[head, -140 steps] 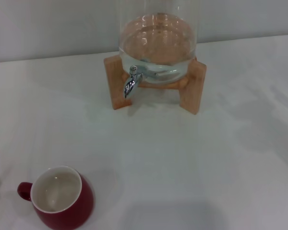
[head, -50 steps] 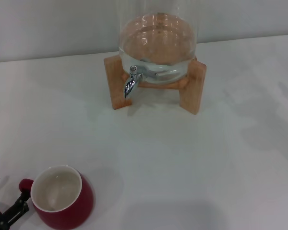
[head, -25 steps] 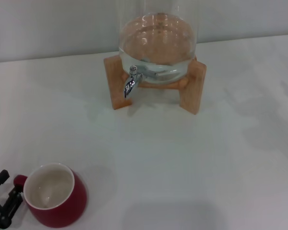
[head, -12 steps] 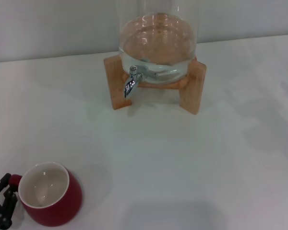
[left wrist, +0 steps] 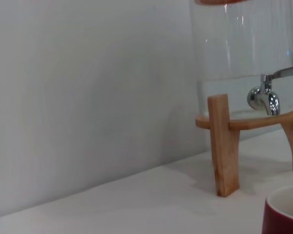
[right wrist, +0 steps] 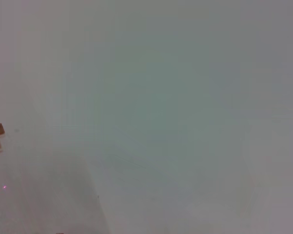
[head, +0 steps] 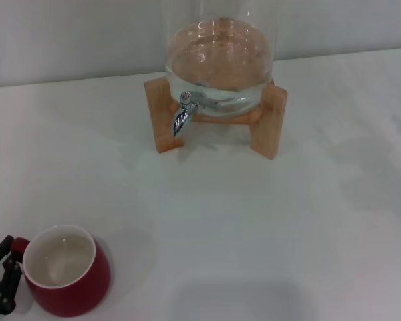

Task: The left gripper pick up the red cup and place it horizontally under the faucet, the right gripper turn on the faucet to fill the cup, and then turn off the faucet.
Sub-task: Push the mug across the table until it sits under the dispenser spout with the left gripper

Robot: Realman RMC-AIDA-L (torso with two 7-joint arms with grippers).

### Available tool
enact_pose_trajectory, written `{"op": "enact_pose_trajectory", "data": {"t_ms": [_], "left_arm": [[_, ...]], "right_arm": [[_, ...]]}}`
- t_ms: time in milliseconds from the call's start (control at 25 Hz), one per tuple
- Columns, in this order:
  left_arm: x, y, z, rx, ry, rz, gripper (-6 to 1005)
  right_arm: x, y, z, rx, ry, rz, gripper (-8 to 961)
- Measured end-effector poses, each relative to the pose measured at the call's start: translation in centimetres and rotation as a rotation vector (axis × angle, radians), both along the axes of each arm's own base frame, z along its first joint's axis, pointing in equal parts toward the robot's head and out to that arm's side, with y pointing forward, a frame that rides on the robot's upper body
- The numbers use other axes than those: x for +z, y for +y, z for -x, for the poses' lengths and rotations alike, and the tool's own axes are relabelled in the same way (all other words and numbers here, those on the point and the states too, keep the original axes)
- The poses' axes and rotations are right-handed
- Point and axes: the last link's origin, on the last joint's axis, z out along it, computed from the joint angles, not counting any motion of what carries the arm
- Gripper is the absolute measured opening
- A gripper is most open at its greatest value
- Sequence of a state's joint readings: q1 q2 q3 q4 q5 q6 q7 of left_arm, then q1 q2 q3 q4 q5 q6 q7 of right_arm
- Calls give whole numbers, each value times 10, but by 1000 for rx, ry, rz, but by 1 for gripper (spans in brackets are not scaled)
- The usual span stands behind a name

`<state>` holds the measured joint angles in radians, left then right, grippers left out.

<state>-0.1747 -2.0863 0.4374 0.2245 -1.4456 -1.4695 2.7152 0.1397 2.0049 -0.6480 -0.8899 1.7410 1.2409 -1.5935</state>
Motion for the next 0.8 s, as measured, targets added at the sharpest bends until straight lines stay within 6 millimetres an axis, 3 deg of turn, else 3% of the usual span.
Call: {"op": "enact_pose_trajectory", "data": {"t_ms": [360, 800], "left_arm": [[3, 7, -4, -4, -27, -34, 129], [9, 35, -15, -22, -65, -42, 129]], "right_arm": [[0, -1, -1, -4, 0, -1, 765], [-2, -2, -1, 4, 9, 9, 766]]}}
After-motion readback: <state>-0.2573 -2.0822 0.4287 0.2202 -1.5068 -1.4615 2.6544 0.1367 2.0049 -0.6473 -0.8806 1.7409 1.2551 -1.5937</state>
